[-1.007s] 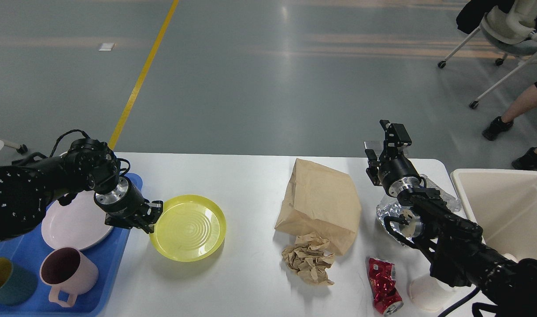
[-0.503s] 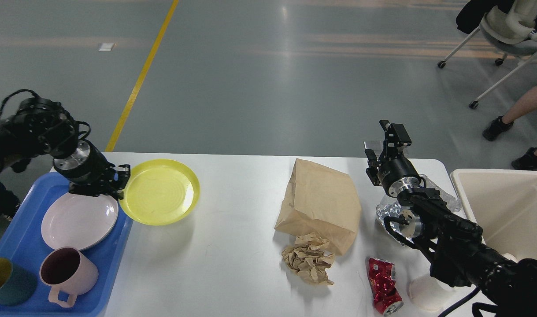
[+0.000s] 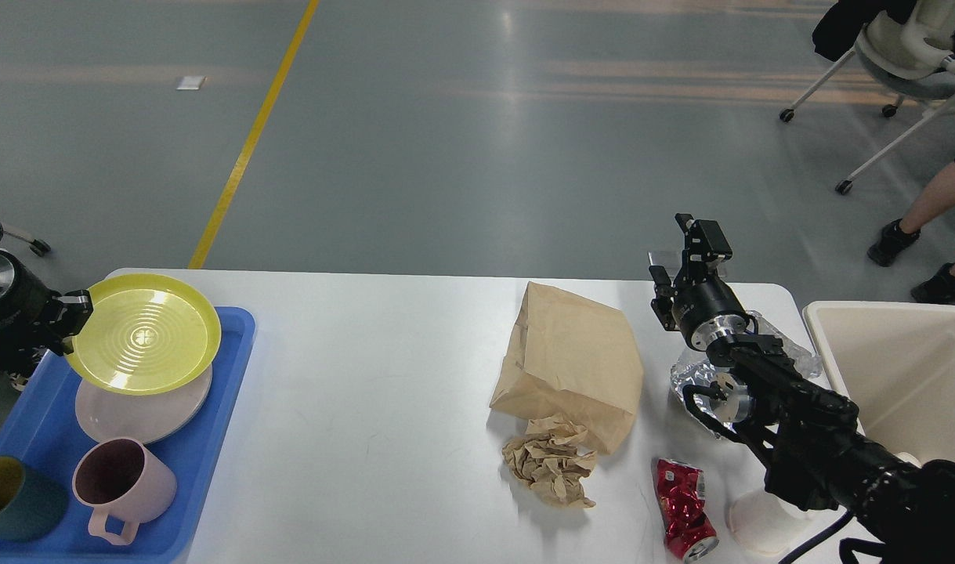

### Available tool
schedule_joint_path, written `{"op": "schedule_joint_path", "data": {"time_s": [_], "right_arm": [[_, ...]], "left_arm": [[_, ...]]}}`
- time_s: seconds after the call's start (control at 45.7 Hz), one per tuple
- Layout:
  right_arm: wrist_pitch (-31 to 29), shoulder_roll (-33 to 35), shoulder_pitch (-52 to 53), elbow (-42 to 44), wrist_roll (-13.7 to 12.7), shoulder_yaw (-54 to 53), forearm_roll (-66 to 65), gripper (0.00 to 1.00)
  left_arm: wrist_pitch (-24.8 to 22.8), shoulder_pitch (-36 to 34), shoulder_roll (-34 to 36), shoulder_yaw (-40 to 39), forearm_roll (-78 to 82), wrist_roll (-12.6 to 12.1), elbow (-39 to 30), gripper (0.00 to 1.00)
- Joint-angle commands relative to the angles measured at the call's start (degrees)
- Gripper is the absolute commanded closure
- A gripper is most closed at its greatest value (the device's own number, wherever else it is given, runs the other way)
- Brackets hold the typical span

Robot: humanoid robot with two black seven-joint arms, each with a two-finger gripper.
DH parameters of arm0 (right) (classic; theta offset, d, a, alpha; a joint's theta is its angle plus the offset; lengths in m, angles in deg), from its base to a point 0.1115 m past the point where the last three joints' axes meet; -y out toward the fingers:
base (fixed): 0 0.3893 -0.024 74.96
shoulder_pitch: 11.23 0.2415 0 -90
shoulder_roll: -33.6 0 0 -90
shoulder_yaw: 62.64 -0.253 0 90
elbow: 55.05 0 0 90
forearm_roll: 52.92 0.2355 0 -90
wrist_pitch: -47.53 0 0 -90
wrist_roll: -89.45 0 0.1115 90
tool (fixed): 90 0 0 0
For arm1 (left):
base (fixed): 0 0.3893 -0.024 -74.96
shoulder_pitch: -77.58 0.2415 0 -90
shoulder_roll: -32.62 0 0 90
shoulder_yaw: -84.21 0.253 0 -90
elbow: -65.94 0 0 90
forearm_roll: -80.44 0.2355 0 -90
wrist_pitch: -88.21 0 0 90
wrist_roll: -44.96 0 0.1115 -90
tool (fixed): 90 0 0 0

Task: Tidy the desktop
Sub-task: 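Lift the yellow plate and set it on the white plate in the tray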

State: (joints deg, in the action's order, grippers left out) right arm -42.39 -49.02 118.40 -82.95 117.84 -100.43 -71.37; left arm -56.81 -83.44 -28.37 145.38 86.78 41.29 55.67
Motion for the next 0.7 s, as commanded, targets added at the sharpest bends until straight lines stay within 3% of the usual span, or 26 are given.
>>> {"op": "schedule_joint_path", "data": {"time_s": [0.0, 0.219, 0.678], "right_arm": [[0.0, 0.0, 0.01, -0.05, 0.0, 0.0, 0.0, 0.0], [0.0, 0.0, 0.01, -0.05, 0.0, 0.0, 0.0, 0.0], [0.0, 0.0, 0.01, -0.05, 0.0, 0.0, 0.0, 0.0]], "left_arm": [[0.02, 2.19, -0.09, 0.18, -0.01, -1.78, 1.29, 1.0], [0.02, 7.38, -0.7, 0.09, -0.01, -1.86, 9.38, 1.0], [0.02, 8.61, -2.99, -0.52, -0.19, -1.78, 9.82, 1.0]]}}
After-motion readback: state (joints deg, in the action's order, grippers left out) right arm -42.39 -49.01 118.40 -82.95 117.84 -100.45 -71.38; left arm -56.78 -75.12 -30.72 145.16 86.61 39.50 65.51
